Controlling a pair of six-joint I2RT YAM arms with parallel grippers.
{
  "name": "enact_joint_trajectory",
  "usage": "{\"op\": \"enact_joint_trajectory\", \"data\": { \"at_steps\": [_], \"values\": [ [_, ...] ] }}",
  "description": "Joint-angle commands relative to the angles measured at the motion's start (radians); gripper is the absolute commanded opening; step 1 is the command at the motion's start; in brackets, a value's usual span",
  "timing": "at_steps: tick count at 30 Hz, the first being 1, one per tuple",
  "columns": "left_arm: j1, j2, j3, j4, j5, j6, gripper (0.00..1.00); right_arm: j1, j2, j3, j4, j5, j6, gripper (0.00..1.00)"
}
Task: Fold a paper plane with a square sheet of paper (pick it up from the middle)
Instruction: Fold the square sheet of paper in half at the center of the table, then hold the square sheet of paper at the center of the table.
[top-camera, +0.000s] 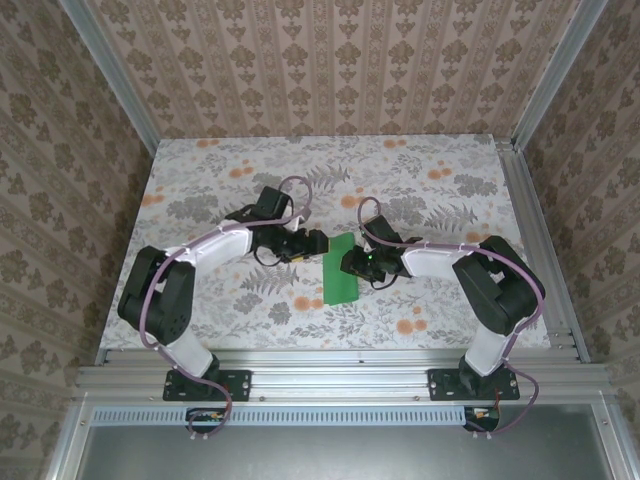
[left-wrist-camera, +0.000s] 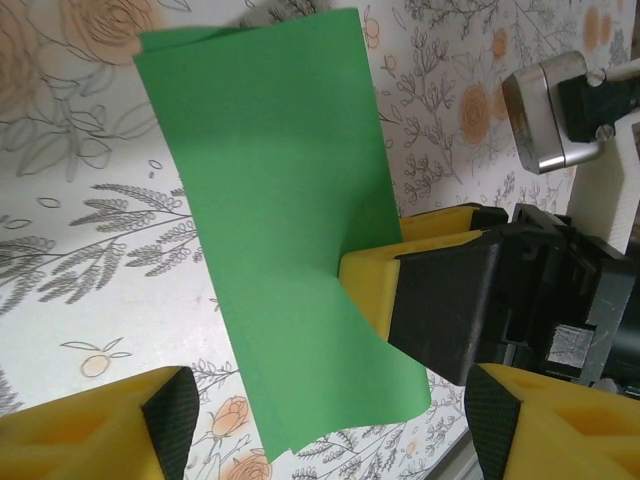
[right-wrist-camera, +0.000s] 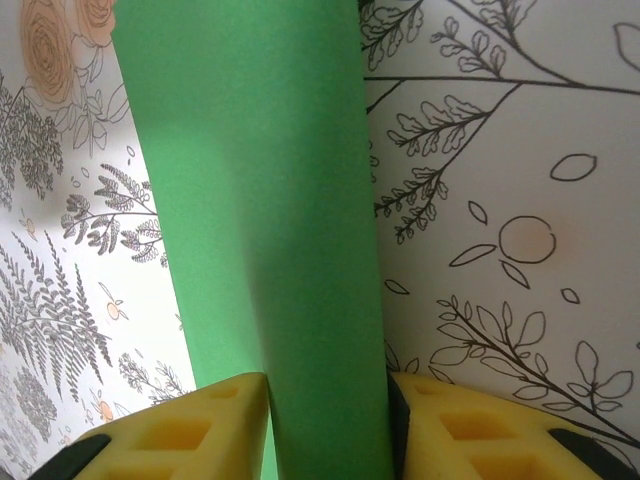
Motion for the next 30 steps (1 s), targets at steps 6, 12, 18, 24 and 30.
{"op": "enact_joint_trajectory", "data": {
  "at_steps": [6, 12, 18, 24, 30],
  "values": [
    [-0.018, 0.016, -0.031, 0.065, -0.036, -0.05, 0.68, 0.01, 0.003, -0.041, 0.046, 0.082, 0.09, 0.41],
    [-0.03, 0.033, -0.041, 0.086, -0.04, -0.062, 0.66, 0.019, 0.007, -0.041, 0.047, 0.094, 0.104, 0.42],
    [-0.035, 0.041, -0.048, 0.1, -0.052, -0.069, 0.62, 0.025, 0.009, -0.04, 0.025, 0.107, 0.108, 0.44],
    [-0.038, 0.041, -0.058, 0.103, -0.067, -0.07, 0.6, 0.036, 0.018, -0.011, -0.025, 0.118, 0.064, 0.43],
    [-0.039, 0.036, -0.059, 0.102, -0.071, -0.074, 0.59, 0.045, 0.023, 0.0, -0.056, 0.135, 0.057, 0.44]
  ]
}}
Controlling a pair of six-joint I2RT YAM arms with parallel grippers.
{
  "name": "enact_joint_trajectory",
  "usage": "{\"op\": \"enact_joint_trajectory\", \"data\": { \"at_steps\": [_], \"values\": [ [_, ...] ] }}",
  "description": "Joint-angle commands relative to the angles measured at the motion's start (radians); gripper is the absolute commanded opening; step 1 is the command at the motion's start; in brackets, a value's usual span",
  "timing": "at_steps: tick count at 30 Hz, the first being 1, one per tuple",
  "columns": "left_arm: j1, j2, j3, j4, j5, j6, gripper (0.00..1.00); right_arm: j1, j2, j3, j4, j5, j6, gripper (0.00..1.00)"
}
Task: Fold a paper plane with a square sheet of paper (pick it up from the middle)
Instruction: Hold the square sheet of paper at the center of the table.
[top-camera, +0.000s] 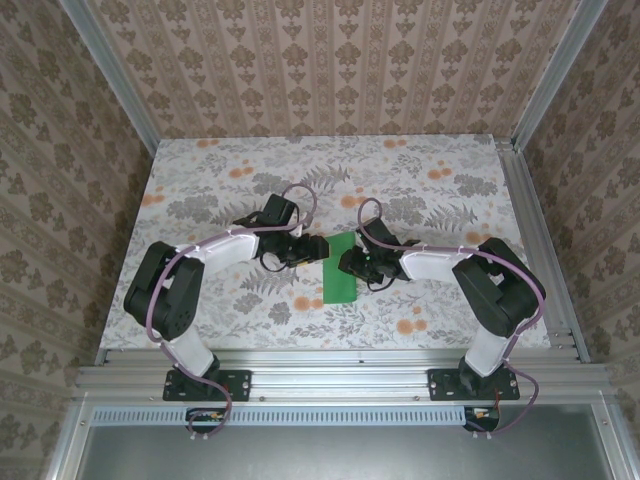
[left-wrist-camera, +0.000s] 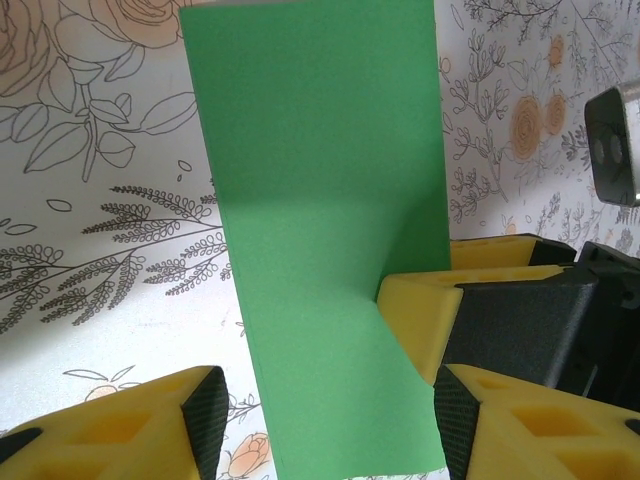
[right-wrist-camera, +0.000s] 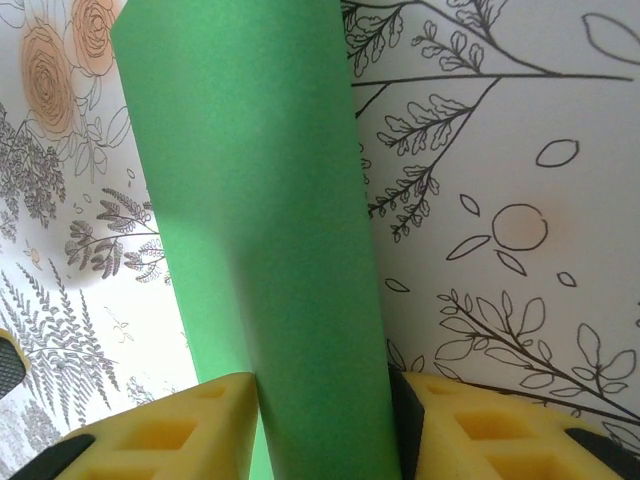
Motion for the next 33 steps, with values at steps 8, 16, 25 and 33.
{"op": "enact_joint_trajectory", "data": {
  "at_steps": [8, 16, 25, 33],
  "values": [
    [-0.019, 0.019, -0.015, 0.051, -0.019, -0.064, 0.49, 0.017, 0.048, 0.019, -0.083, 0.077, -0.025, 0.44],
    [-0.044, 0.079, 0.005, 0.098, 0.003, -0.094, 0.37, 0.018, 0.051, 0.019, -0.086, 0.08, -0.019, 0.45],
    [-0.056, 0.121, 0.013, 0.121, 0.011, -0.102, 0.33, 0.018, 0.053, 0.006, -0.072, 0.076, -0.01, 0.45],
    [-0.058, 0.156, 0.007, 0.125, 0.017, -0.088, 0.28, 0.022, 0.059, 0.005, -0.071, 0.077, -0.006, 0.45]
  ]
}}
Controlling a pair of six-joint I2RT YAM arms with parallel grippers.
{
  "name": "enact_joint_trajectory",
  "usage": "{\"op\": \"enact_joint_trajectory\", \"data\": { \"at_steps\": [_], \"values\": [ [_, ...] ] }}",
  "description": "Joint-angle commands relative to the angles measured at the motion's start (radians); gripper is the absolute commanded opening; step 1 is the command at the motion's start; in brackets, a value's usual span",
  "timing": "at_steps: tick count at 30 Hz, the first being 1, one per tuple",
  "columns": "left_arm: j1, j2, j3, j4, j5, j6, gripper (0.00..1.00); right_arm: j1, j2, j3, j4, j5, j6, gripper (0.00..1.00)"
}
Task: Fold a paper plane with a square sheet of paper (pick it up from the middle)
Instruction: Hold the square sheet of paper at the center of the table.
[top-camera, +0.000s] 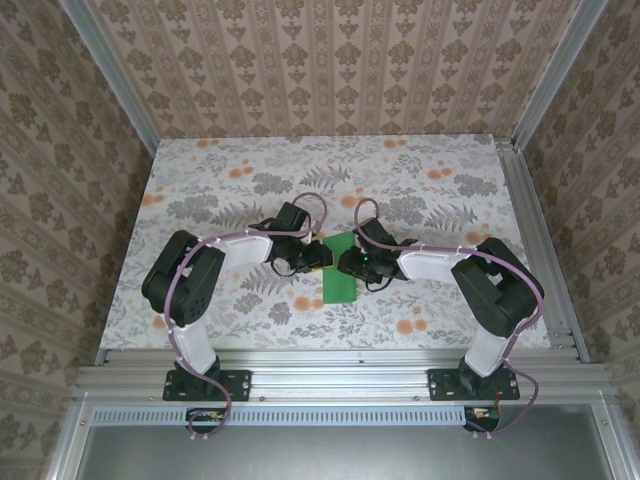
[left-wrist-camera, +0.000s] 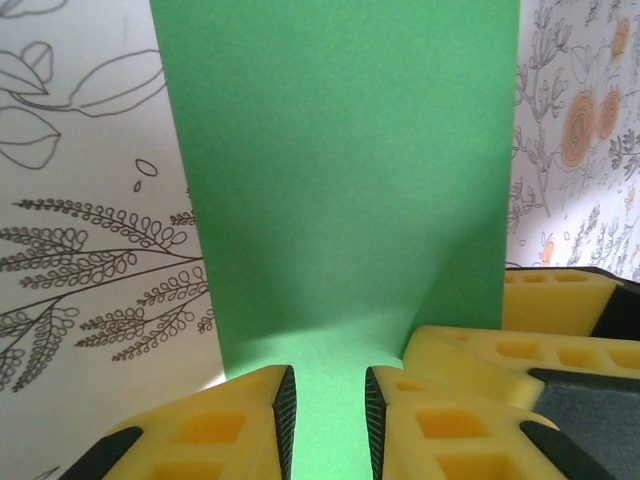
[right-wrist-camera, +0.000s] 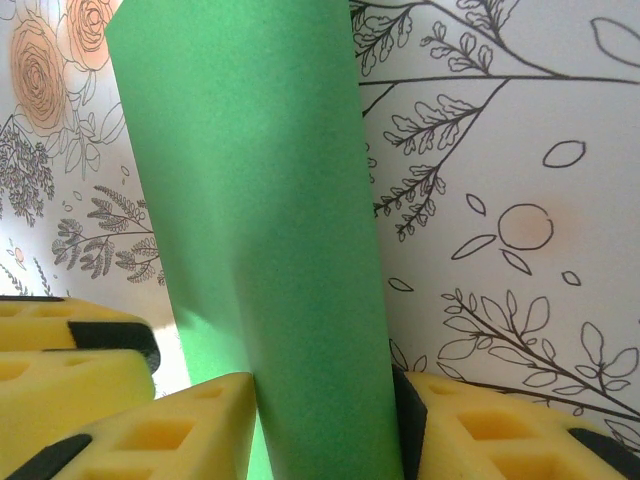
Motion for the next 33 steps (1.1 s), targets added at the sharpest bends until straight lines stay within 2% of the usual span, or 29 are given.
{"op": "enact_joint_trajectory", "data": {
  "at_steps": [1, 22, 27, 33],
  "values": [
    [-0.008, 0.029, 0.013, 0.005, 0.014, 0.008, 0.28, 0.008, 0.053, -0.015, -0.04, 0.047, 0.01, 0.45],
    [-0.008, 0.091, 0.031, -0.154, -0.069, 0.144, 0.26, 0.014, 0.032, 0.004, -0.063, 0.051, 0.001, 0.45],
    [-0.008, 0.112, 0.039, -0.173, -0.085, 0.163, 0.26, 0.014, -0.012, 0.031, -0.116, 0.074, -0.022, 0.53],
    [-0.007, 0.129, 0.053, -0.178, -0.088, 0.172, 0.26, 0.005, -0.074, 0.037, -0.172, 0.09, -0.048, 0.55]
  ]
}}
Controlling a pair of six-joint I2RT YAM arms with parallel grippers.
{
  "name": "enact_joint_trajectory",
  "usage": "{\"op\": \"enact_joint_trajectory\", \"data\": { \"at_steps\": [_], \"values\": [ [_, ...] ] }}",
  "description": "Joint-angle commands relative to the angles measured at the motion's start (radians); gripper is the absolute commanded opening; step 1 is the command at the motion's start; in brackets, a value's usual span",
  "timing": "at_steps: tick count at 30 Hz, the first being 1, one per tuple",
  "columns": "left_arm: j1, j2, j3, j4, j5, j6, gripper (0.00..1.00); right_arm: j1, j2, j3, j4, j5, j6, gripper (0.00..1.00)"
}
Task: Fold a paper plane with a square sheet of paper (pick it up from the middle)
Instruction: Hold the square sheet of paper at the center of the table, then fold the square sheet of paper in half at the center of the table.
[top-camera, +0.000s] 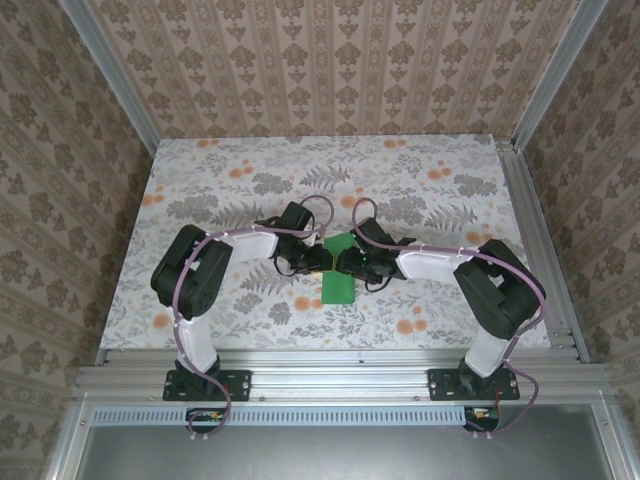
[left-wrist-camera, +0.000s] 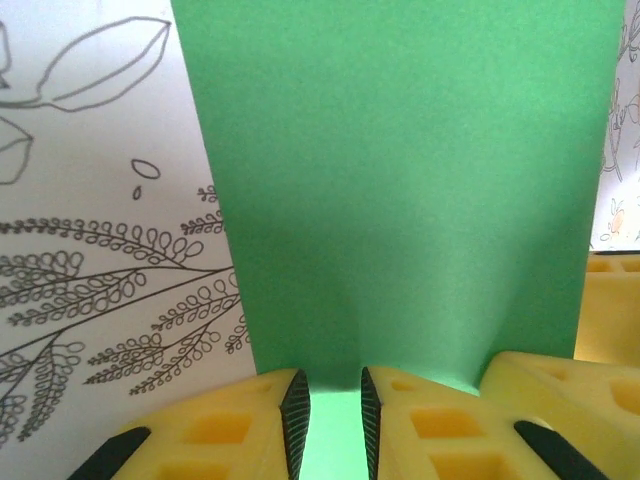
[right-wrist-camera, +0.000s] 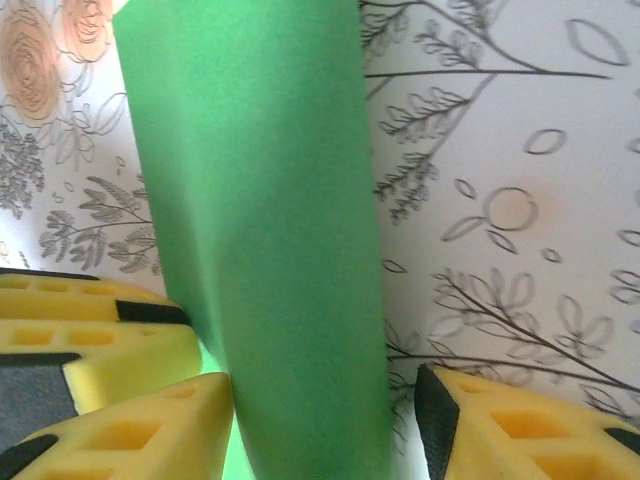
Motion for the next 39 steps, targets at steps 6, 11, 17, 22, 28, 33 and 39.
{"op": "enact_joint_trajectory", "data": {
  "at_steps": [6, 11, 17, 22, 28, 33, 39],
  "values": [
    [-0.005, 0.068, -0.014, -0.081, -0.08, 0.044, 0.26, -0.047, -0.141, -0.022, -0.099, 0.018, -0.067, 0.56],
    [-0.005, 0.078, -0.013, -0.08, -0.081, 0.049, 0.26, -0.058, -0.173, -0.03, 0.014, -0.114, -0.053, 0.47],
    [-0.005, 0.075, -0.01, -0.088, -0.088, 0.055, 0.26, -0.062, -0.086, -0.013, 0.148, -0.225, -0.017, 0.3],
    [-0.006, 0.072, -0.015, -0.098, -0.098, 0.06, 0.25, -0.072, 0.012, 0.012, 0.188, -0.279, -0.019, 0.22],
    [-0.006, 0.073, -0.018, -0.1, -0.103, 0.061, 0.25, -0.087, 0.065, -0.006, 0.186, -0.267, -0.047, 0.18],
    [-0.006, 0.083, -0.011, -0.102, -0.101, 0.063, 0.25, -0.096, 0.075, -0.009, 0.14, -0.234, -0.089, 0.18],
    [-0.006, 0.098, 0.008, -0.112, -0.102, 0.069, 0.25, -0.109, 0.091, -0.018, 0.11, -0.2, -0.127, 0.17]
  ]
}}
